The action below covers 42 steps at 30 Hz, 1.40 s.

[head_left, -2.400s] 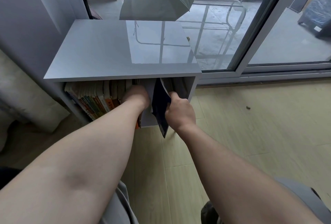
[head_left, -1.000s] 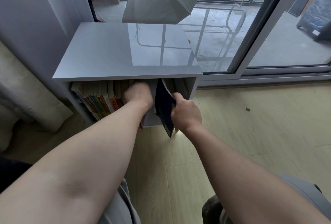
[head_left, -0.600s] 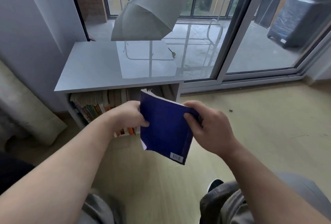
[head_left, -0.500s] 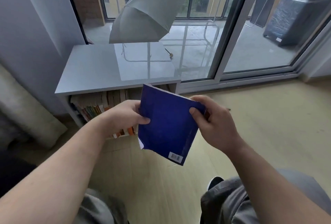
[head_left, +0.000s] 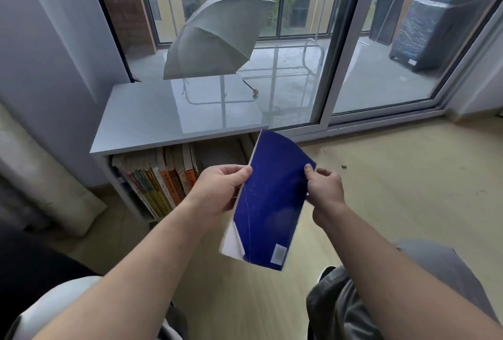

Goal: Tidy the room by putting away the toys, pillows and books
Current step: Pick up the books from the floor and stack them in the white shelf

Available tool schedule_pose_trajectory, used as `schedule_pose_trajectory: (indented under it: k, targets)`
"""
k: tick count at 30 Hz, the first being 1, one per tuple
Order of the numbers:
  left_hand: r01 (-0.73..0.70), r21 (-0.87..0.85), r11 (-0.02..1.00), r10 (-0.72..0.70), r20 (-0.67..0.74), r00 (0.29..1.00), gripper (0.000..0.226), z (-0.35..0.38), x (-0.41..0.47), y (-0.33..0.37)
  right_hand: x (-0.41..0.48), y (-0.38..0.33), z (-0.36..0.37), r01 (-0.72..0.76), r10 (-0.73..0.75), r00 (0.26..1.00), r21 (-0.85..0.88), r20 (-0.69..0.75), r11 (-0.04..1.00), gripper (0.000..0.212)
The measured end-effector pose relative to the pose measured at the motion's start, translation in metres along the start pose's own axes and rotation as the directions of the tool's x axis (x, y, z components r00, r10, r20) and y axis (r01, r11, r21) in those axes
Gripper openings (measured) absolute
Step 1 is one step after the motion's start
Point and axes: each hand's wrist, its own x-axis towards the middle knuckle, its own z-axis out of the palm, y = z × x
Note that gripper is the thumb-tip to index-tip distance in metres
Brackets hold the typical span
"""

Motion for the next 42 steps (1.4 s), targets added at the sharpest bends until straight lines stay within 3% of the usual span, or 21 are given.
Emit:
schedule_pose_trajectory:
  k: [2,4,7,11,16,21,23,26,28,31,36,42]
  targets:
    - [0.019,-0.042,0.999,-0.021,-0.046,0.999,0.019,0.007,0.003,-0.006,-0.015,0.002,0.001,-0.017,0.039,0.993,-0.192,0.111,0.981,0.049]
    - [-0.013,-0.056,0.998,0.009,-0.067,0.998,0.019,0.013,0.004,-0.009,-0.037,0.005,0.001,0.072,0.018,0.968,-0.348,0.25,0.935,0.039]
    - [-0.024,-0.155,0.988,0.014,-0.066,0.998,0.022,0.02,0.006,-0.011,-0.064,0.005,-0.001,0.159,-0.065,0.919,-0.215,0.389,0.964,0.025]
    - [0.038,-0.304,0.952,-0.044,-0.011,0.999,0.032,0.028,0.009,-0.012,-0.074,-0.001,-0.004,0.159,-0.113,0.884,-0.064,0.453,0.985,0.035]
    - [0.081,-0.345,0.935,-0.087,-0.003,0.996,0.033,0.035,0.011,-0.015,-0.067,0.001,-0.002,0.098,-0.055,0.888,-0.071,0.457,0.993,0.052]
    - [0.066,-0.398,0.915,-0.109,-0.087,0.99,0.027,0.016,0.017,-0.006,-0.037,-0.009,-0.022,0.193,-0.153,0.967,-0.194,0.204,0.962,0.022]
    - [0.053,-0.442,0.896,-0.105,-0.093,0.99,0.025,0.0,0.018,0.001,-0.021,-0.017,-0.037,0.245,-0.196,0.967,-0.397,0.162,0.885,0.018]
    - [0.011,-0.472,0.881,-0.064,-0.096,0.993,0.028,-0.02,0.018,0.011,-0.007,-0.018,-0.05,0.318,-0.293,0.94,-0.765,0.176,0.56,0.017]
    - [-0.014,-0.484,0.875,-0.038,-0.097,0.995,0.028,-0.027,0.018,0.017,-0.005,-0.016,-0.051,0.34,-0.349,0.918,-0.823,0.187,0.454,0.021]
    - [-0.028,-0.503,0.864,-0.028,-0.105,0.994,0.027,-0.032,0.019,0.023,-0.005,-0.016,-0.049,0.382,-0.379,0.896,-0.836,0.23,0.394,0.023]
    - [-0.014,-0.534,0.845,-0.041,-0.092,0.995,0.027,-0.032,0.021,0.022,-0.006,-0.015,-0.046,0.453,-0.456,0.859,-0.761,0.232,0.465,0.024]
    - [0.06,-0.472,0.879,-0.042,0.048,0.998,0.034,-0.023,0.02,0.013,-0.006,-0.01,-0.042,0.496,-0.478,0.849,-0.647,0.224,0.579,0.026]
